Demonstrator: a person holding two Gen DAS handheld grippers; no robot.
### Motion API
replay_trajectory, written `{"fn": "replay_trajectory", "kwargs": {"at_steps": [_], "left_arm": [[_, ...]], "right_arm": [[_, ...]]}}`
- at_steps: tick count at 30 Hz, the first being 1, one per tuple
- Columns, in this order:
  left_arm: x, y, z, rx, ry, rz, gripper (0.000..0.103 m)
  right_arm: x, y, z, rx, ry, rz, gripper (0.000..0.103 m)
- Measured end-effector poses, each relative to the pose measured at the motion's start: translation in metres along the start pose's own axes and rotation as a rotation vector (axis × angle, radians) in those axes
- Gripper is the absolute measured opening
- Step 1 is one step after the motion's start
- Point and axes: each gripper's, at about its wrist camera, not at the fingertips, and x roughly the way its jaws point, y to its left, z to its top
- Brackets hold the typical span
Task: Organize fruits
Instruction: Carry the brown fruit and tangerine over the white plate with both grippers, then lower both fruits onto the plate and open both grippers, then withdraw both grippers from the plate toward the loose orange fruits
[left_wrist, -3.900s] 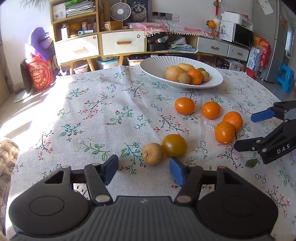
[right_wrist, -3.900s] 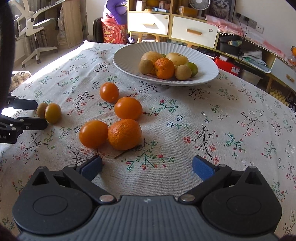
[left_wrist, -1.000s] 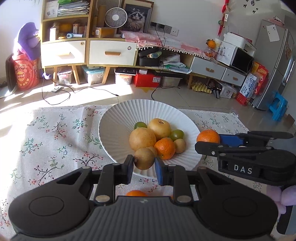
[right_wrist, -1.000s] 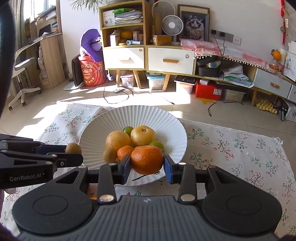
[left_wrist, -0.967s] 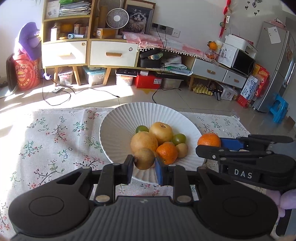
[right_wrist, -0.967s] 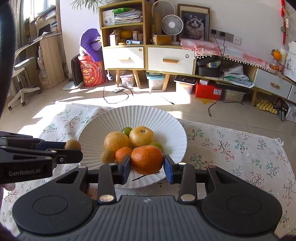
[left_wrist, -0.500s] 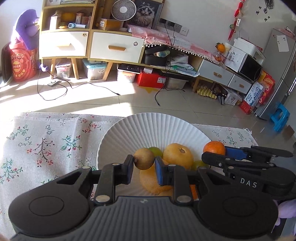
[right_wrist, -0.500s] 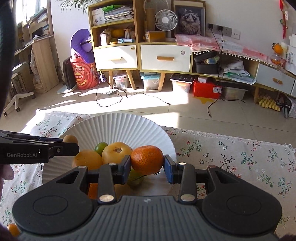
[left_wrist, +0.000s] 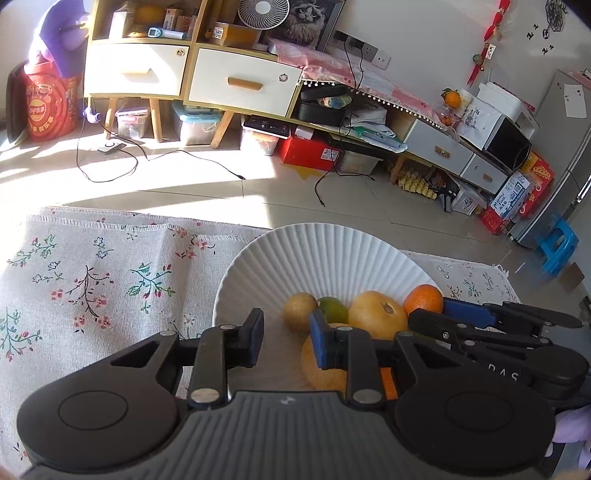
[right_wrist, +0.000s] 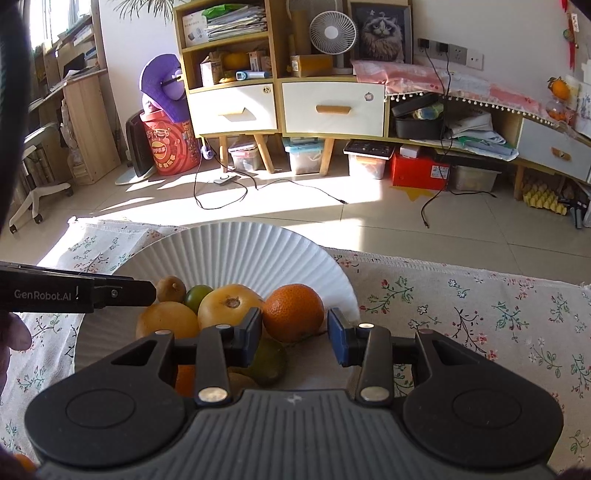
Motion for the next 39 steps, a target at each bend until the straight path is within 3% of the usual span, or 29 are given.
{"fn": "replay_trajectory", "kwargs": {"at_steps": [7,14,22,39], "left_arm": [[-0.007,-0.003,0.001,0.012,-0.015,0.007,0.039],[-0.018,-0.01,-0.003,0.061,-0.03,0.025,0.054],[-0.04,-0.014,-0.011,0.112,-0.048,0.052,0.072],[-0.089,-0.008,-0.046,0.158,-0.044,0.102,0.087]], "right_arm": [[-0.005,0.003,0.001,-0.002,-0.002,0.002,0.048],[-0.017,0.008,0.003,-0.025,-0.012,-0.005,0.062],[-0.033,0.01,0.001,-0.031,-0.013,-0.031,0.07],[-0.07,0.034,-0.025,-0.065,0.003,-0.031,0.083]]}}
